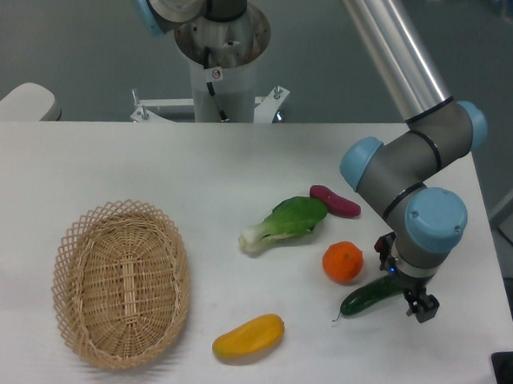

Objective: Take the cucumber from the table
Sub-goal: 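Lower the open gripper down over the green cucumber, then close the gripper around the middle of the cucumber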

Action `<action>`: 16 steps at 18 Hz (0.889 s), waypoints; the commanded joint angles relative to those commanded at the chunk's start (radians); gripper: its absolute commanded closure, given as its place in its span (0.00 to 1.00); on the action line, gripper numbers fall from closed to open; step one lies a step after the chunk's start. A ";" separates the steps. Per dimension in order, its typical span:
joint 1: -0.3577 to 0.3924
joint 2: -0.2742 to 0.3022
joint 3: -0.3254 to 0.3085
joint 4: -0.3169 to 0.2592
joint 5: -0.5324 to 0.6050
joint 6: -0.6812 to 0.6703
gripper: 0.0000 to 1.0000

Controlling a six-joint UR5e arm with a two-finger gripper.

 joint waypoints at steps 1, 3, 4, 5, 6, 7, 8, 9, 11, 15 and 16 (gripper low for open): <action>0.000 0.000 -0.006 0.005 0.000 0.005 0.00; 0.005 0.000 -0.014 0.006 0.000 0.005 0.00; 0.006 0.000 -0.018 0.006 0.002 0.005 0.00; 0.008 0.000 -0.023 0.006 0.000 0.002 0.00; 0.008 0.000 -0.025 0.006 0.000 0.000 0.00; 0.008 0.000 -0.029 0.008 0.000 -0.006 0.00; 0.008 0.000 -0.032 0.014 0.000 -0.008 0.00; 0.008 -0.002 -0.040 0.029 0.002 -0.009 0.00; 0.005 -0.005 -0.051 0.054 0.002 -0.009 0.00; 0.002 -0.011 -0.049 0.057 0.000 -0.005 0.28; 0.002 -0.011 -0.048 0.057 0.002 -0.003 0.44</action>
